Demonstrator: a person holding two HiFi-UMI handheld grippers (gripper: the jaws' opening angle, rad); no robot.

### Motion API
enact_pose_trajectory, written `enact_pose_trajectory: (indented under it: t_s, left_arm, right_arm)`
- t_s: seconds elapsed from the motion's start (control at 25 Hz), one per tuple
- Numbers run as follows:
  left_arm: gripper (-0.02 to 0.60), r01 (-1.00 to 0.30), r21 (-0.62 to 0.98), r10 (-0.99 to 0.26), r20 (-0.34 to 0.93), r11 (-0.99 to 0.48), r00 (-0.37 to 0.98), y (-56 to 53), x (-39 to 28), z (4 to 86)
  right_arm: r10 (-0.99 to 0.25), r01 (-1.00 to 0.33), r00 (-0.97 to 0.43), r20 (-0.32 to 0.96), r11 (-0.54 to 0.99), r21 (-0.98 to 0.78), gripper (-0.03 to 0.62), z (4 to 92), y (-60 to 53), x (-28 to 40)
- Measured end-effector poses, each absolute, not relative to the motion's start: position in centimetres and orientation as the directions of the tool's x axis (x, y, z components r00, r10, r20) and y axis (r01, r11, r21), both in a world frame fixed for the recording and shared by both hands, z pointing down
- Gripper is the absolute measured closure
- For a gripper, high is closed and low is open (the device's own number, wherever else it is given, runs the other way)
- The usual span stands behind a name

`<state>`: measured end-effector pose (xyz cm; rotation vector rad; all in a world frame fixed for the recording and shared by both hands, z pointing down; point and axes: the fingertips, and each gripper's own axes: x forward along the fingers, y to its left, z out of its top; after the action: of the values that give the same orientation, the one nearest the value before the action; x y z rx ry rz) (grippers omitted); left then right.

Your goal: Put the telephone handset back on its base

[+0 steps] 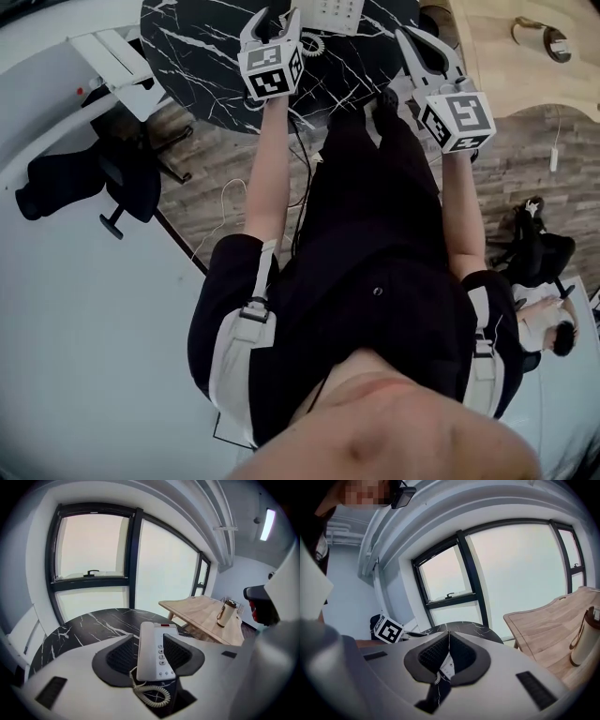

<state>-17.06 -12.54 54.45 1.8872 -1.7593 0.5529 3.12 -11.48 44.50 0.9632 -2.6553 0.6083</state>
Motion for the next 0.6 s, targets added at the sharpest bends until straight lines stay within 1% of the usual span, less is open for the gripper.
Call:
enact_pose_trajectory:
  t_s: [0.2,0.28,0.6]
  left_arm:
    - [0.395,-0.998,0.066,-0.826,0.563,0.012,0.027,-9.1,-15.6,50.9]
    - [0.420,-0.997,0.071,-0.846,0.534,0.033,0.010,-7.6,-14.7,49.1]
    - [0.480,-0.995,0.070,-0.913,0.406,0.065,-0.031,-3.0,-11.0,41.6]
  right_arm:
    - [-0.507,-0.602,-0.792,0.341,0.740,-0.299,0.563,43.4,-9.9,4.3]
    - [-0.490,-0.580,-0.808,0.328,0.759,-0.294,0.563,42.9,-9.3,4.7]
    - [-0.426,-0.488,-0.868,0.256,0.825,-0.283,0.563,40.0,-7.3,5.8]
